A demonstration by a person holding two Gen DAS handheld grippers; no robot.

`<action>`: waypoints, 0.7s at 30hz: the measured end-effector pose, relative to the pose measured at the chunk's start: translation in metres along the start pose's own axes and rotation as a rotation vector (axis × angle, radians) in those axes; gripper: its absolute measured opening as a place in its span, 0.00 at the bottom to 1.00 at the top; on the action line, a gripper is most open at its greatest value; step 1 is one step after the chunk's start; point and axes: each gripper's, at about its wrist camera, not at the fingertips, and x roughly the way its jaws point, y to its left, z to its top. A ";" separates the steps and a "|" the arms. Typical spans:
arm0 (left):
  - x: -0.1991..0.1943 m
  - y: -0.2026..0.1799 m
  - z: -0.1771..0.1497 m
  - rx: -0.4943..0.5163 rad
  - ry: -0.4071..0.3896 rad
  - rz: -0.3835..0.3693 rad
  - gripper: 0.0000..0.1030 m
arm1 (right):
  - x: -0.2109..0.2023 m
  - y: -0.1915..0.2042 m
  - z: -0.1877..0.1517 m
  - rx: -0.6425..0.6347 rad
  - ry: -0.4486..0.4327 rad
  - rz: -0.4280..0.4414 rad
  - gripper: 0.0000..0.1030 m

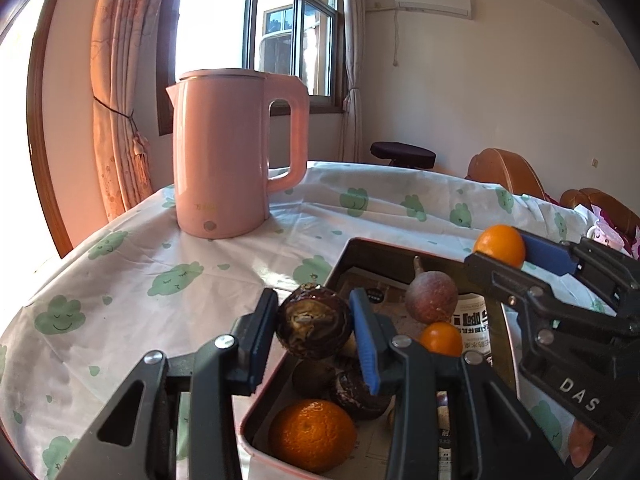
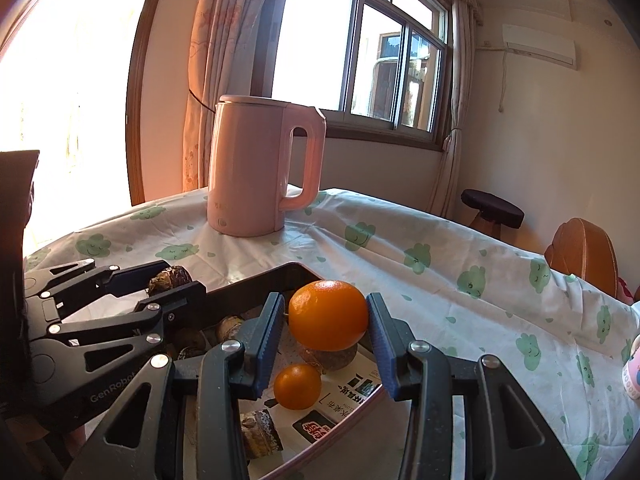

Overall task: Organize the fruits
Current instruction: 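Open the left tool to drop the brown fruit while the right tool drops the orange into the tin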

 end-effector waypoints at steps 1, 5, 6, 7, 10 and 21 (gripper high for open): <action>0.000 0.000 0.000 0.001 0.003 -0.002 0.38 | 0.001 0.000 -0.001 0.000 0.003 0.001 0.43; 0.003 -0.002 0.000 0.007 0.014 -0.004 0.38 | 0.006 0.002 -0.002 -0.005 0.022 0.001 0.43; 0.004 -0.002 0.000 0.009 0.021 -0.005 0.38 | 0.008 0.002 -0.003 -0.006 0.026 0.002 0.43; 0.005 -0.003 0.001 0.011 0.026 -0.007 0.38 | 0.010 0.003 -0.003 -0.006 0.033 0.002 0.43; 0.009 -0.004 0.001 0.017 0.044 -0.013 0.38 | 0.015 0.004 -0.006 -0.009 0.061 0.005 0.43; 0.007 -0.004 0.001 0.012 0.037 0.002 0.54 | 0.021 0.003 -0.013 0.006 0.112 0.024 0.50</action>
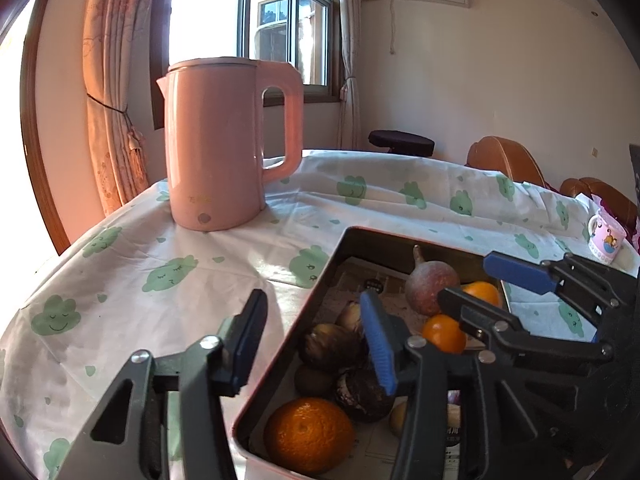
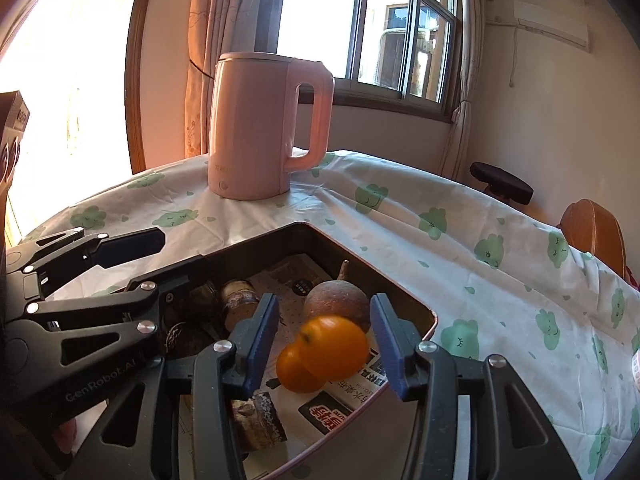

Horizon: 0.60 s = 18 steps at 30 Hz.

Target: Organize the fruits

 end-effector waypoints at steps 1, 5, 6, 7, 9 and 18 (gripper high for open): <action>-0.001 0.001 0.000 -0.005 -0.004 -0.001 0.59 | -0.001 -0.002 0.000 0.005 -0.001 -0.001 0.51; -0.011 0.004 -0.001 -0.032 -0.057 -0.010 0.74 | -0.013 -0.010 -0.004 0.032 -0.022 -0.015 0.57; -0.014 0.003 -0.002 -0.044 -0.071 -0.026 0.77 | -0.017 -0.012 -0.004 0.036 -0.030 -0.026 0.58; -0.016 0.002 -0.002 -0.049 -0.077 -0.033 0.78 | -0.021 -0.014 -0.005 0.042 -0.038 -0.038 0.59; -0.019 -0.005 -0.002 -0.045 -0.093 -0.049 0.80 | -0.030 -0.021 -0.008 0.061 -0.059 -0.068 0.62; -0.024 -0.026 -0.003 -0.008 -0.126 -0.052 0.81 | -0.051 -0.043 -0.021 0.097 -0.123 -0.178 0.66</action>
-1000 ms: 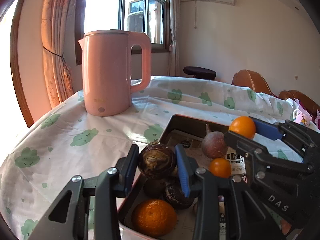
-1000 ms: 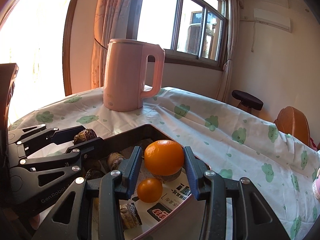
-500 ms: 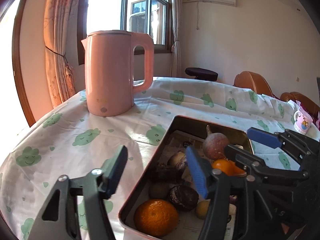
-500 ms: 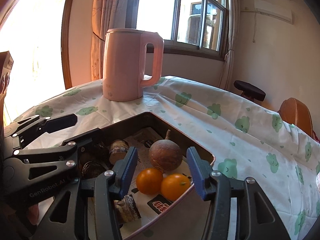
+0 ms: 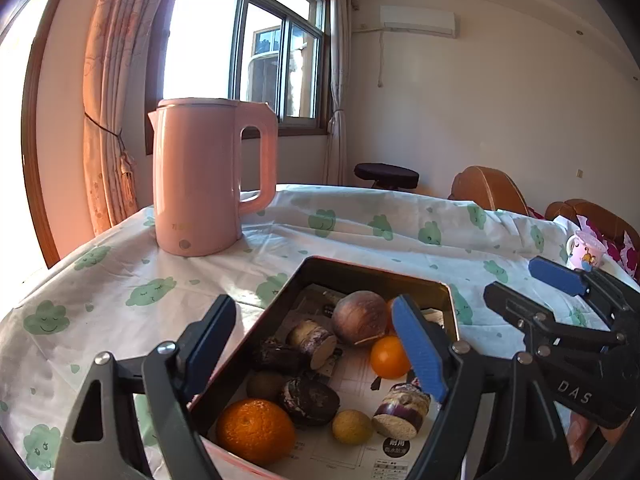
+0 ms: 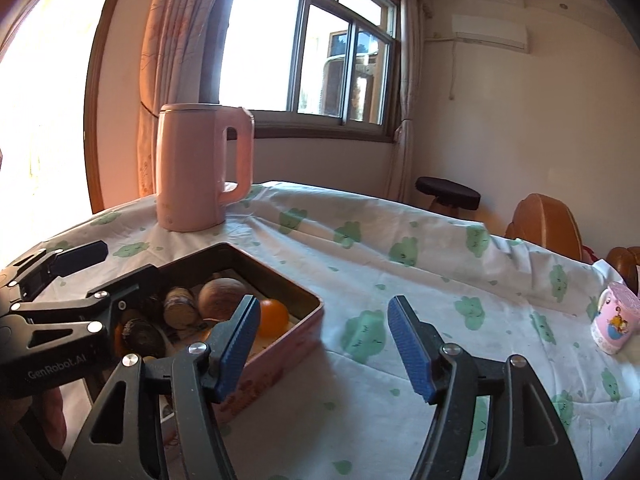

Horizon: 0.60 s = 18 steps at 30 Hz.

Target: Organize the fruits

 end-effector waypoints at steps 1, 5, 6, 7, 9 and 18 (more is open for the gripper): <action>0.000 0.000 0.000 0.002 -0.001 0.001 0.81 | -0.001 -0.001 -0.001 0.002 -0.007 -0.008 0.66; -0.002 -0.003 -0.001 0.010 -0.007 0.013 0.86 | -0.004 -0.005 -0.003 0.009 -0.023 -0.018 0.66; -0.002 -0.003 -0.001 0.009 -0.010 0.016 0.87 | -0.004 -0.006 -0.004 0.012 -0.027 -0.019 0.66; -0.003 -0.003 -0.001 0.009 -0.011 0.015 0.87 | -0.004 -0.006 -0.004 0.014 -0.029 -0.019 0.66; -0.003 -0.003 -0.001 0.008 -0.013 0.013 0.87 | -0.003 -0.007 -0.006 0.020 -0.030 -0.019 0.66; -0.005 -0.004 -0.001 0.011 -0.019 0.020 0.91 | -0.005 -0.012 -0.008 0.044 -0.043 -0.014 0.66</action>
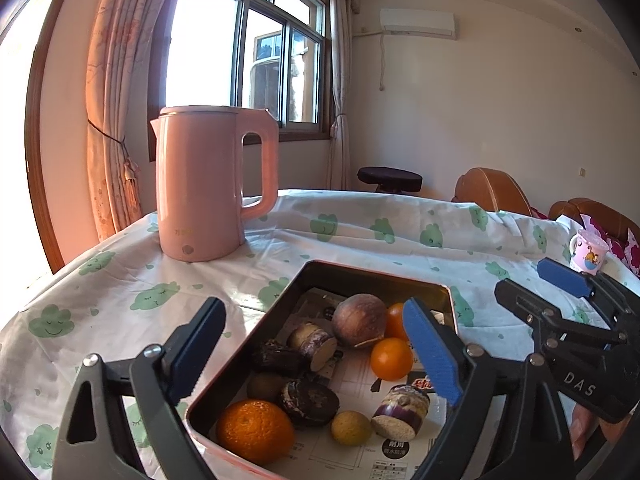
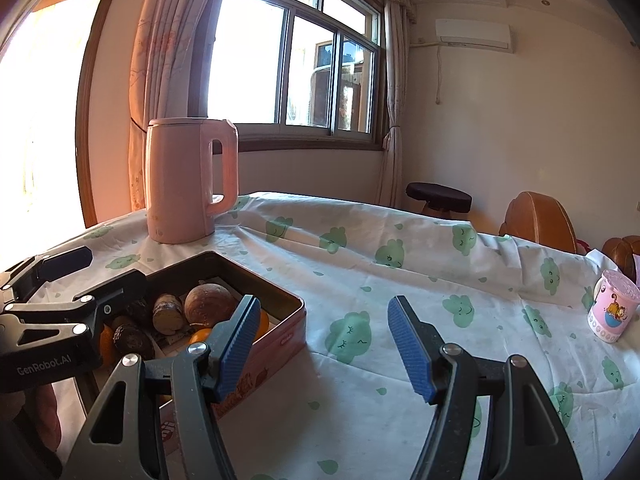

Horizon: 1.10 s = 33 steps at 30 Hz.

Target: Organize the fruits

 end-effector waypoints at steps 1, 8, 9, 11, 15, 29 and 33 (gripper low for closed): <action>0.000 0.000 0.000 0.001 -0.001 0.002 0.92 | 0.000 0.000 0.000 0.001 -0.002 0.000 0.66; 0.000 0.000 0.000 0.001 -0.005 0.008 0.97 | -0.003 -0.001 0.000 0.006 -0.018 -0.008 0.71; 0.000 0.000 0.000 0.002 -0.005 0.009 0.97 | -0.003 -0.002 0.000 0.009 -0.019 -0.007 0.71; 0.000 0.000 0.000 0.002 -0.004 0.008 0.97 | -0.004 -0.003 0.000 0.013 -0.021 -0.007 0.74; 0.000 0.000 0.000 0.005 -0.004 0.011 1.00 | -0.005 -0.005 0.000 0.023 -0.030 -0.009 0.76; 0.000 -0.002 -0.001 0.013 -0.003 0.010 1.00 | -0.009 -0.006 -0.001 0.033 -0.048 -0.028 0.84; -0.001 -0.002 -0.001 0.018 -0.009 0.010 1.00 | -0.009 -0.007 0.000 0.038 -0.049 -0.030 0.85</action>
